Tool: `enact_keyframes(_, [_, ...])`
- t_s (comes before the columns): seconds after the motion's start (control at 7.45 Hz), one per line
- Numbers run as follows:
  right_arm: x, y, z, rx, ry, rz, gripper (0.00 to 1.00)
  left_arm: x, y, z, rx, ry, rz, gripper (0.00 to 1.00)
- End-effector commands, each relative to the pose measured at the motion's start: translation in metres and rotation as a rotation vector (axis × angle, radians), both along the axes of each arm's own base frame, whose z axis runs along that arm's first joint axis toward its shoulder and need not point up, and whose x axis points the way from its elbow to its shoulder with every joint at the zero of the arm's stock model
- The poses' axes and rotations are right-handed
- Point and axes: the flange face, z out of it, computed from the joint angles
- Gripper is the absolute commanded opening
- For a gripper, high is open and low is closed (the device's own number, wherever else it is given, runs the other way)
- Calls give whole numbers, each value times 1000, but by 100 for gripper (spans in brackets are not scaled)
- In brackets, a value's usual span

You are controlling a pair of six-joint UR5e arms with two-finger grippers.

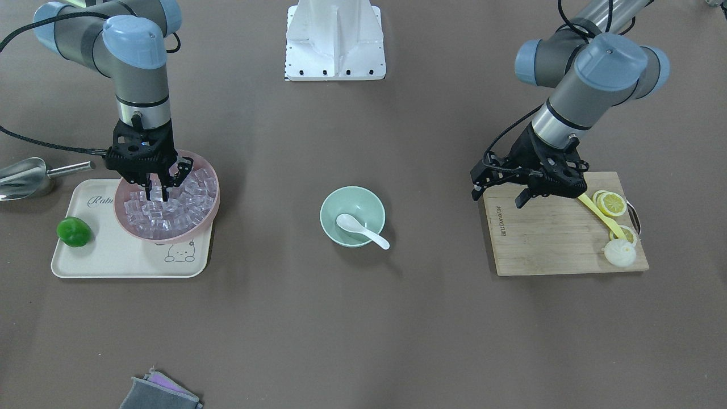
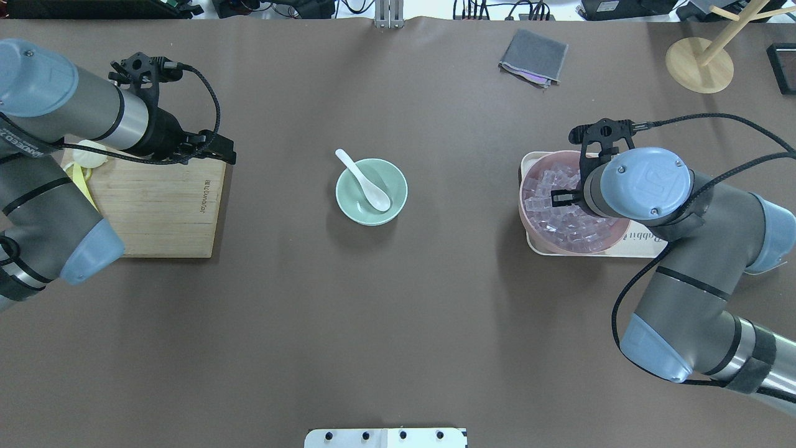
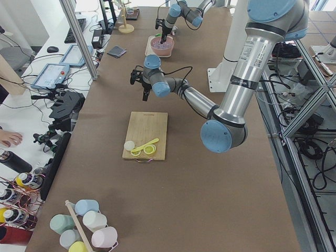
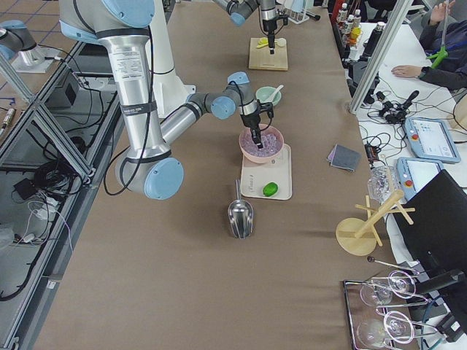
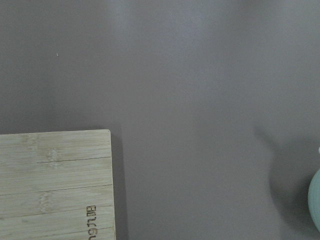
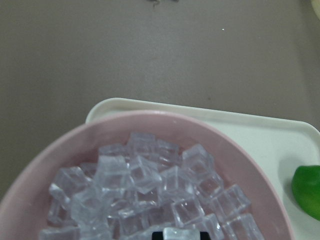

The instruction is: Put spoon and ice into bowl

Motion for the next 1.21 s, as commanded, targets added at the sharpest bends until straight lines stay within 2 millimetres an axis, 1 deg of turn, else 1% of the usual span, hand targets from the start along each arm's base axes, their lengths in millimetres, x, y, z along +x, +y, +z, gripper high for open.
enact_keyframes(0.0, [-4,-17,-51,40,-79,-1,0,-30,-19,3,26,-49,94,98])
enact_keyframes(0.13, [-9,-20,-74,64,-109,-2,0,-59,-35,9,53,-108,144,99])
enact_keyframes(0.4, [-17,-24,-113,95,-167,9,0,-123,-64,34,91,-244,205,99])
enact_keyframes(0.54, [-24,-22,-124,103,-181,2,0,-170,-81,57,120,-319,268,99])
enact_keyframes(0.67, [-39,-23,-131,83,-199,17,0,-220,-102,101,165,-379,355,99])
enact_keyframes(0.8, [-60,-25,-142,56,-217,36,0,-262,-116,157,135,-410,395,99])
enact_keyframes(0.94, [-77,-24,-155,48,-233,34,0,-288,-122,208,66,-420,404,99])
enact_keyframes(1.07, [-96,-25,-165,34,-241,36,0,-321,-123,239,33,-418,405,99])
